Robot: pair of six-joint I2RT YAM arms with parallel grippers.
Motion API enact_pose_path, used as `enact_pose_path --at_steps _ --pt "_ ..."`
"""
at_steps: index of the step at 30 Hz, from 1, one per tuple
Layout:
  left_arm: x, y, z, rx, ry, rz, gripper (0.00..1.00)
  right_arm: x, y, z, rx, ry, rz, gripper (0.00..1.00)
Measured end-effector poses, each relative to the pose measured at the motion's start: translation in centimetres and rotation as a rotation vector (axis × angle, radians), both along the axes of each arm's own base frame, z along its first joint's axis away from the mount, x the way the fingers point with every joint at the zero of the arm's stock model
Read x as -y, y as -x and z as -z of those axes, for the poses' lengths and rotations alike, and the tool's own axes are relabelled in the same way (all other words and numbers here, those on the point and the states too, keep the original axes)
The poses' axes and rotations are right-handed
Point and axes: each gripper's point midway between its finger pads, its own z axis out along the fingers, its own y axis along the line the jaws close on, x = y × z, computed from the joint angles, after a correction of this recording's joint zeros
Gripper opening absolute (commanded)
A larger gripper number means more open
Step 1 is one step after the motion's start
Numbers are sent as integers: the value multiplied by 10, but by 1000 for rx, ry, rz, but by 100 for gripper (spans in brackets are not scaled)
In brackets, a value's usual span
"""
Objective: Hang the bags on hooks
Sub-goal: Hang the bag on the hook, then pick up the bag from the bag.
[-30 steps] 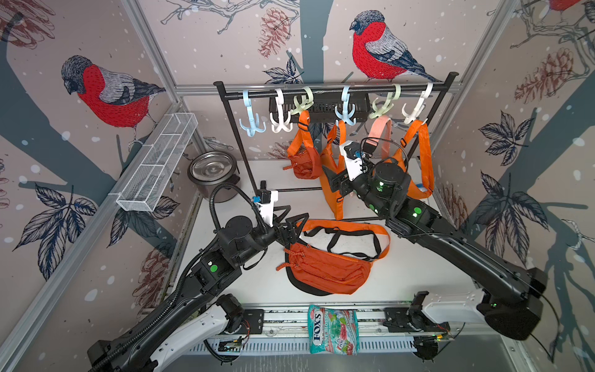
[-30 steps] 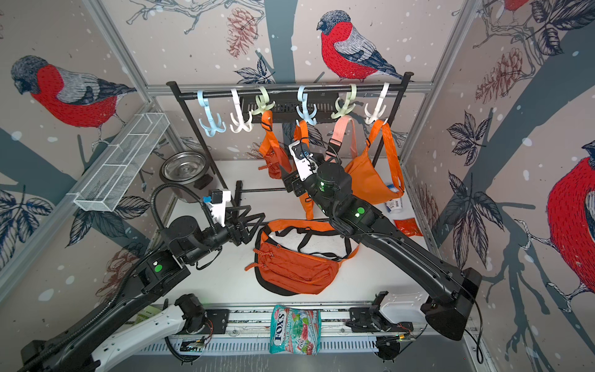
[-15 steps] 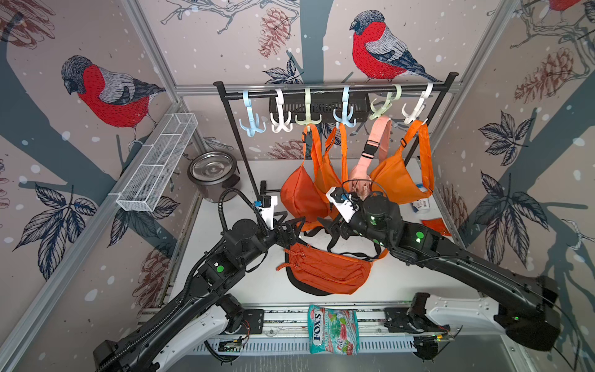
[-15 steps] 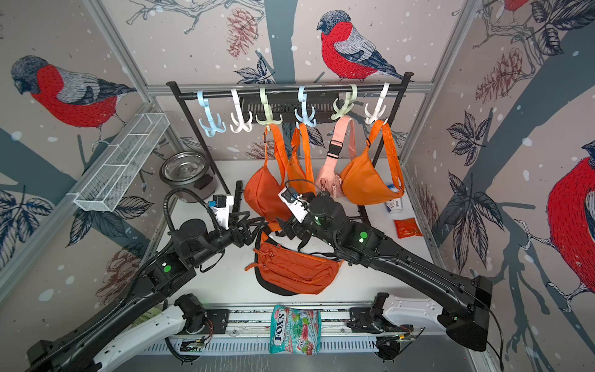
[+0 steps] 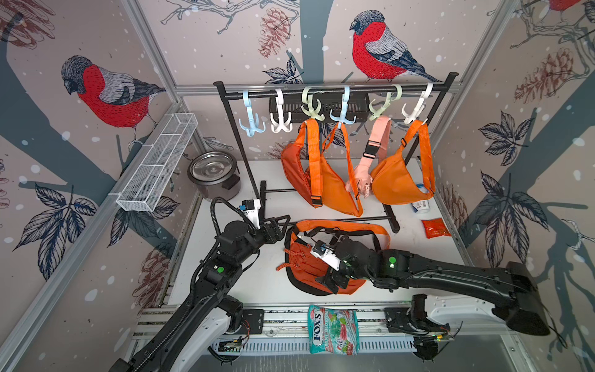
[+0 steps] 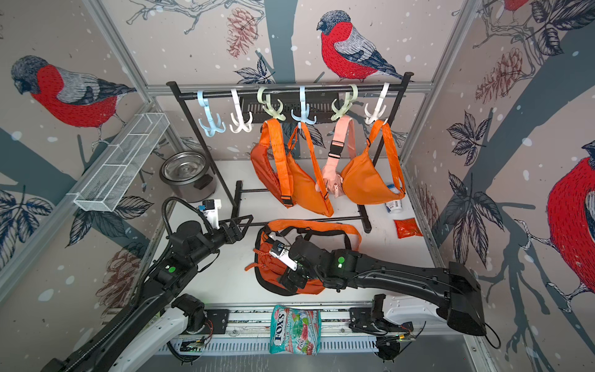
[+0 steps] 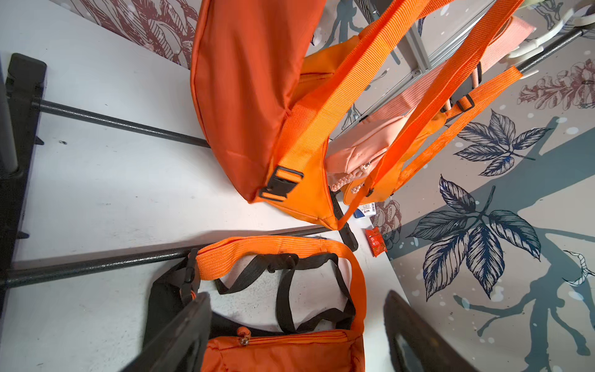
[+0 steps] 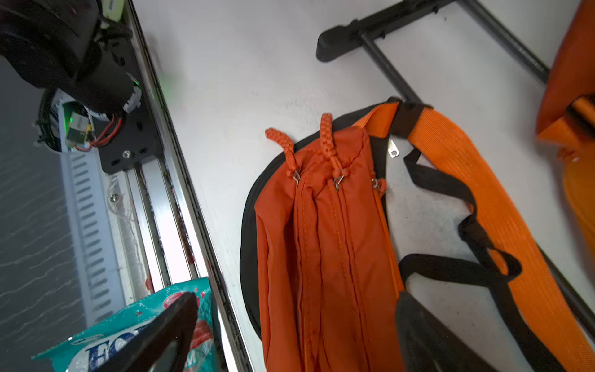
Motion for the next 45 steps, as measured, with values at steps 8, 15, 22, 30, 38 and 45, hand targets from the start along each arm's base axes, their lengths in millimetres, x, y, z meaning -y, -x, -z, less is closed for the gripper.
enact_pose_path --at_steps 8,15,22,30,38,45 --pt "-3 6 -11 39 17 -3 83 5 12 65 -105 204 5 98" --pt "-7 10 -14 58 16 -11 83 1 8 89 -120 285 28 84" --pt "-12 15 -21 80 23 -25 83 0 7 98 -128 327 30 39" --pt "-16 26 -50 175 49 -19 83 -4 6 75 -112 268 29 3" --pt "-7 38 -76 225 81 58 85 -2 -12 -30 -6 -82 75 3" --pt "16 47 -89 238 115 203 85 40 -40 -122 136 -454 197 3"
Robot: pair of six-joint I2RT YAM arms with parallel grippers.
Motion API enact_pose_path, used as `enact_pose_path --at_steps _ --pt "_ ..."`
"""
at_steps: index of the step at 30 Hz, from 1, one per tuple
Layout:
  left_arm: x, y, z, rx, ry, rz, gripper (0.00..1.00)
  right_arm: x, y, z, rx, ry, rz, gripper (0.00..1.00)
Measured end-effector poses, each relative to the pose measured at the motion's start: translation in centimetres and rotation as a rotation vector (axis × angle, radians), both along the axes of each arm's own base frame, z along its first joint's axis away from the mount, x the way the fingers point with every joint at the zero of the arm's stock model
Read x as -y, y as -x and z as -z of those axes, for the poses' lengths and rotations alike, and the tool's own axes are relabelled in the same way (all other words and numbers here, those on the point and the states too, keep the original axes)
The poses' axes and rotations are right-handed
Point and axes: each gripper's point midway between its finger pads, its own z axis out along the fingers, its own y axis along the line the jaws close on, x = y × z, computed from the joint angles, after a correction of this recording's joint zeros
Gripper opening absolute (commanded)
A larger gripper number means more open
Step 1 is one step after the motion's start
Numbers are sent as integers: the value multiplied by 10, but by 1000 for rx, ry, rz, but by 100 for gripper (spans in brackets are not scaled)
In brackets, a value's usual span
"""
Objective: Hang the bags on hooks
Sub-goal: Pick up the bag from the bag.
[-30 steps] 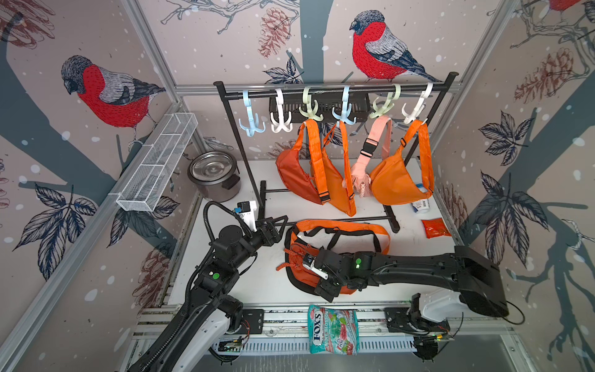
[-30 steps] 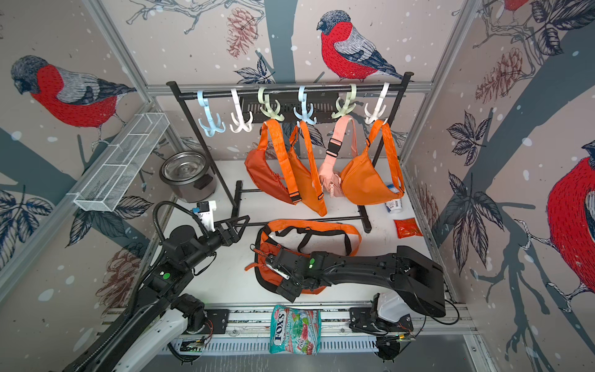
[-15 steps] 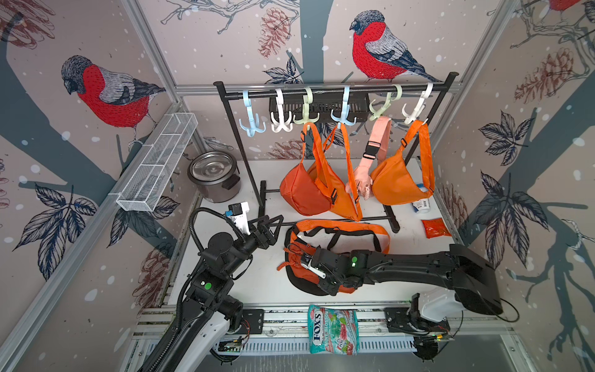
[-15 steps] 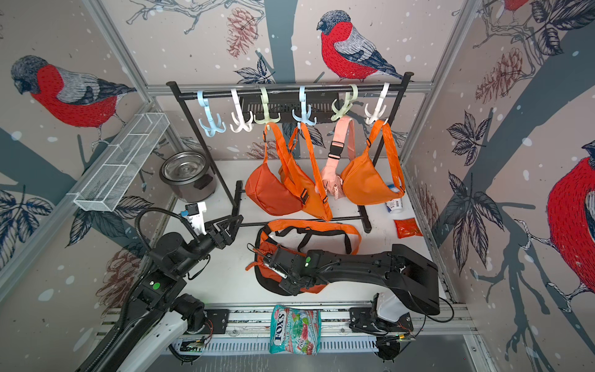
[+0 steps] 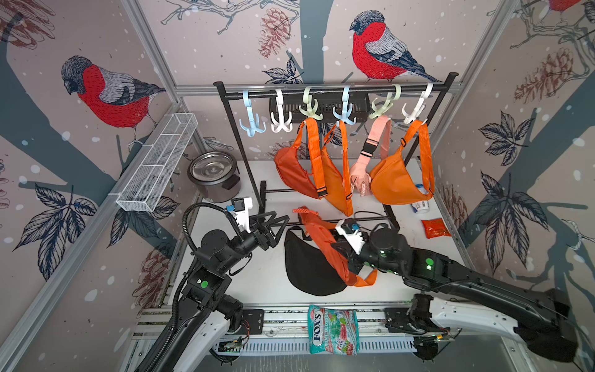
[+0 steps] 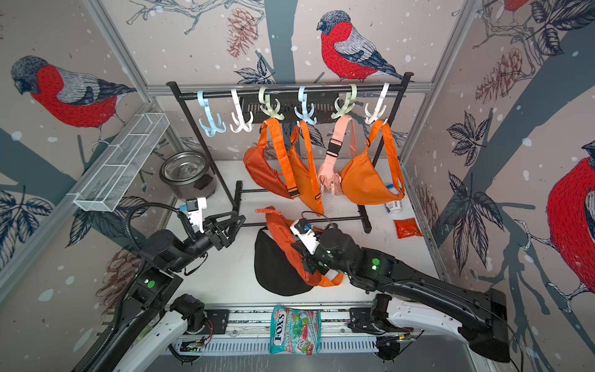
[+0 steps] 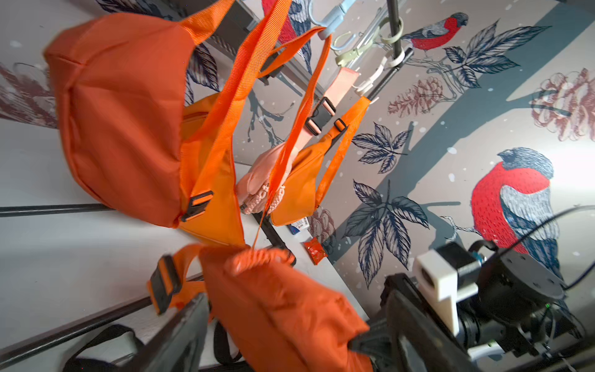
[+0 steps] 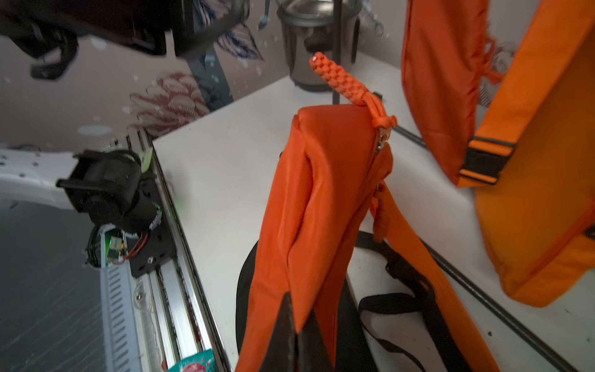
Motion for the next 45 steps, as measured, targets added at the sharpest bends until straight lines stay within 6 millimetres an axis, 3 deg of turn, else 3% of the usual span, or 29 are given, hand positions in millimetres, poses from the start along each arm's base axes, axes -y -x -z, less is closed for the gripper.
enact_pose_path --at_steps 5,9,13,20,29,32,36,38,41,43,45 --pt "43 24 4 -18 -6 187 86 26 -15 -48 80 -178 92 4" --pt "78 42 2 -2 -35 310 86 32 -19 -63 113 -228 116 4" --pt "103 43 6 -11 -50 369 86 31 -21 -61 112 -222 117 4" --pt "124 31 6 -28 -47 385 87 20 -16 -62 119 -201 64 5" --pt "140 19 21 -123 -44 396 85 -12 19 -47 132 -87 -109 5" --pt "144 18 23 -147 -42 410 69 -17 27 -40 137 -44 -139 5" --pt "148 17 21 -156 -48 421 13 -17 26 -35 154 -2 -129 5" --pt "149 18 18 -154 -50 434 0 -15 26 -34 155 6 -125 6" --pt "150 21 14 -139 -56 445 0 -10 24 -37 164 0 -109 20" --pt "149 21 14 -142 -60 441 0 -8 26 -43 174 -21 -108 51" --pt "146 24 13 -135 -65 442 0 -5 27 -45 180 -34 -107 74"
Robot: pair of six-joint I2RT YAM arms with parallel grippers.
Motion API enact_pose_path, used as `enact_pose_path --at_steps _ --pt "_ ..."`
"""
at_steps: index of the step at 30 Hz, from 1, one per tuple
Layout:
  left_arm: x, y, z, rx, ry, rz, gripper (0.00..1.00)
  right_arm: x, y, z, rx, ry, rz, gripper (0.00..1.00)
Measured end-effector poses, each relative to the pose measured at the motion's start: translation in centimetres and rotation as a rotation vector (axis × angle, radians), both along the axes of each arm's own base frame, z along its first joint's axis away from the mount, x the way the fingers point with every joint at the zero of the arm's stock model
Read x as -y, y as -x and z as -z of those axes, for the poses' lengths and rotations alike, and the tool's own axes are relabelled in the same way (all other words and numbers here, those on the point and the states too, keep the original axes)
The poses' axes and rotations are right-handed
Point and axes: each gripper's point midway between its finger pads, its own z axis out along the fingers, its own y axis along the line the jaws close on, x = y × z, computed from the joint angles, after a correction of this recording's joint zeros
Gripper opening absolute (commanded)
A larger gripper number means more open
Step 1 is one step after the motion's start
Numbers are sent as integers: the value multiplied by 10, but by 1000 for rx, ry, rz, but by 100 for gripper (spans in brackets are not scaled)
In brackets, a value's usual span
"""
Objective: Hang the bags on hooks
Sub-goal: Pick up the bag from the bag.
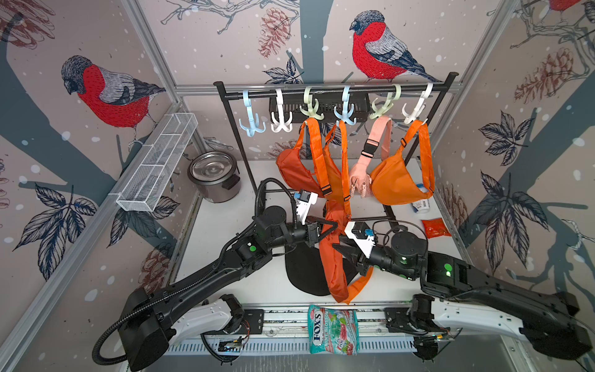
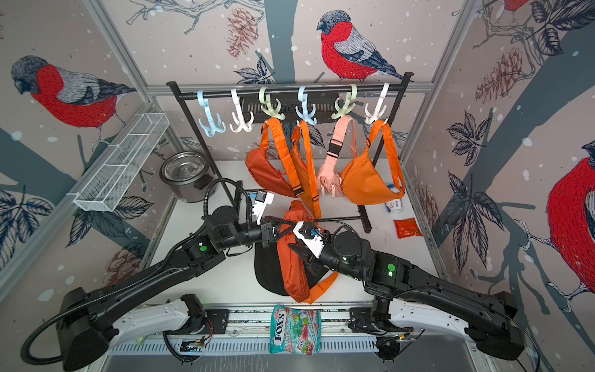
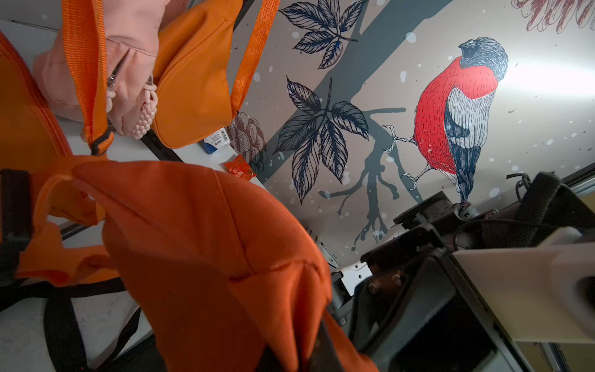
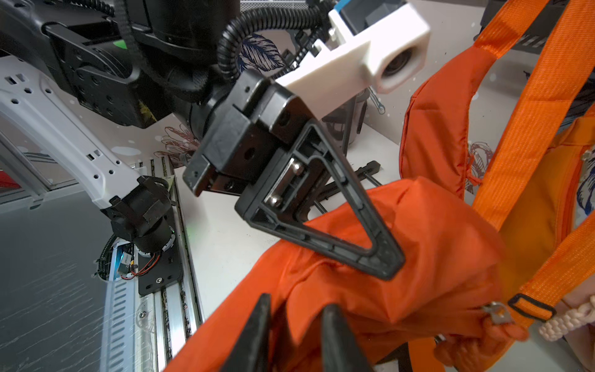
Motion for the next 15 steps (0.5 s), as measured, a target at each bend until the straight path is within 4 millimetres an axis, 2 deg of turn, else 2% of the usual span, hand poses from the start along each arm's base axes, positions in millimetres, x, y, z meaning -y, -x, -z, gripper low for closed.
enact_pose_path --at_steps 2,5,9,12,15 --pt "-3 4 -6 30 6 10 0 5 1 -1 7 -16 8 82" --pt "-9 13 -19 80 32 31 0 21 -8 -2 18 -51 82 85" --pt "-17 21 -32 134 59 31 0 56 -51 4 -21 -92 333 86" --pt "-20 24 -34 145 65 31 0 83 -80 22 -83 -99 508 86" --pt "-22 25 -35 159 66 29 0 107 -95 49 -157 -86 651 86"
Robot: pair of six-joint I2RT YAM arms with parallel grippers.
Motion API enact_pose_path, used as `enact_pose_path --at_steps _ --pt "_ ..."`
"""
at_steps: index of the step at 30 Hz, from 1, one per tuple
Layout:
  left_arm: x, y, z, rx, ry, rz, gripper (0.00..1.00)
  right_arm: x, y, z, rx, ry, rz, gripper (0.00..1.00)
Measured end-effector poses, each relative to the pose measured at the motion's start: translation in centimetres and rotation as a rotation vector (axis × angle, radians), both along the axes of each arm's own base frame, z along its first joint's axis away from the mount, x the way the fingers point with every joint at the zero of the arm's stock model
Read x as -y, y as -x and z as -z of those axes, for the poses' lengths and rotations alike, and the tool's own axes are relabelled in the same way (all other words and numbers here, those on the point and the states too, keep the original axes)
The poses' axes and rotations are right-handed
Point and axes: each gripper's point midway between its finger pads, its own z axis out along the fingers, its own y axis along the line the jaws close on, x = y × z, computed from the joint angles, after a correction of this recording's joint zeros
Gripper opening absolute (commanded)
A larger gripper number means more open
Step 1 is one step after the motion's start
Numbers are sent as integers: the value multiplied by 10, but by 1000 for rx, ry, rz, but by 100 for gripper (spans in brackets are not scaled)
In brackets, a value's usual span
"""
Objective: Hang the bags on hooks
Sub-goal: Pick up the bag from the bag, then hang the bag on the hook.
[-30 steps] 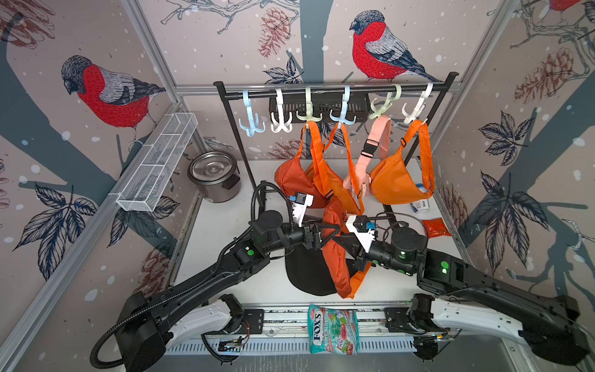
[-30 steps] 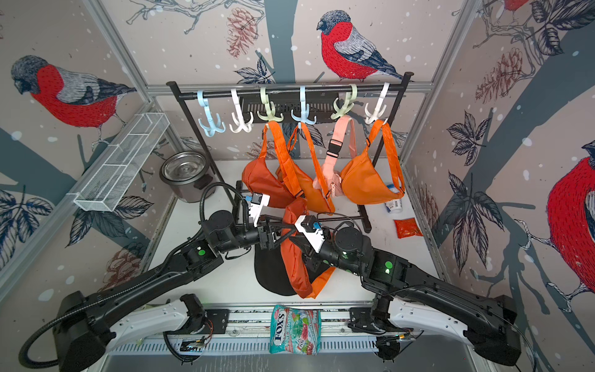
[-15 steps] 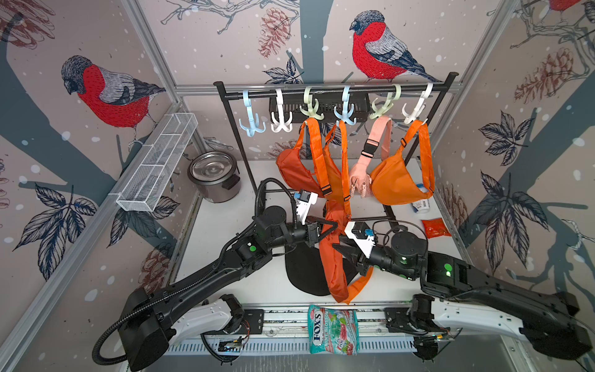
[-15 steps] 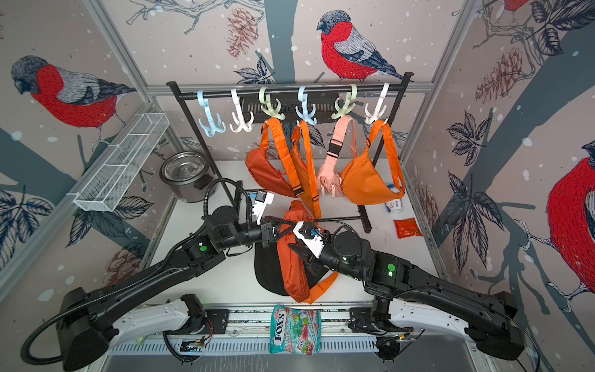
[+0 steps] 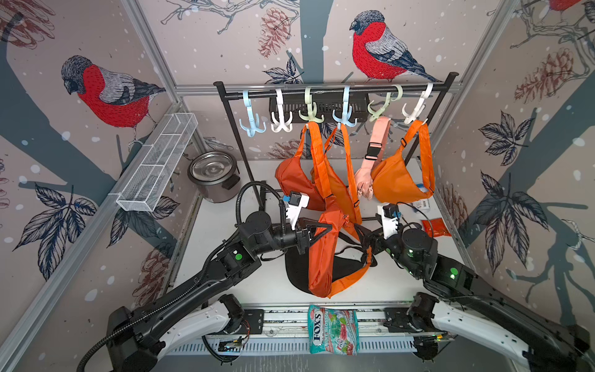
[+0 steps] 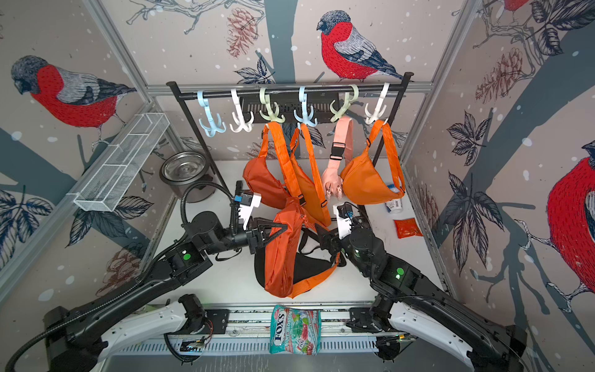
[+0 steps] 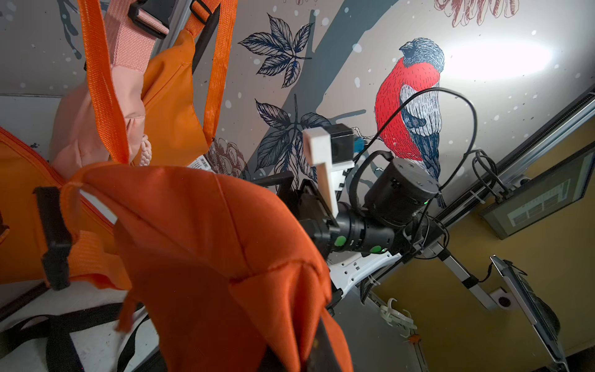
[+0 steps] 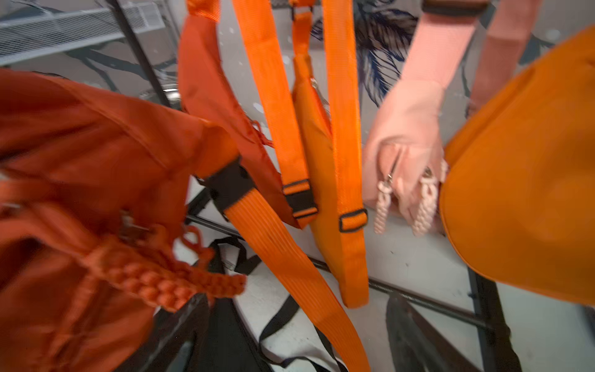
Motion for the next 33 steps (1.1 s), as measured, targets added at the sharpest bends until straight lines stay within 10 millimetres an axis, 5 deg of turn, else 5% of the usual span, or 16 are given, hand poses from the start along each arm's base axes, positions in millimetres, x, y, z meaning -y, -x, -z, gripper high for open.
enact_pose_path --at_steps 7,18,25,30,33 --pt "-1 1 1 11 3 0 0 42 -17 79 -210 27 230 83" --pt "-1 1 1 18 10 1 0 44 -8 161 -415 67 249 74" --pt "-6 6 -1 28 20 0 0 43 -10 194 -495 89 249 50" --pt "-9 8 1 36 22 -2 0 40 -15 196 -517 75 242 5" --pt "-12 10 1 41 26 -3 0 36 -19 189 -509 65 235 2"
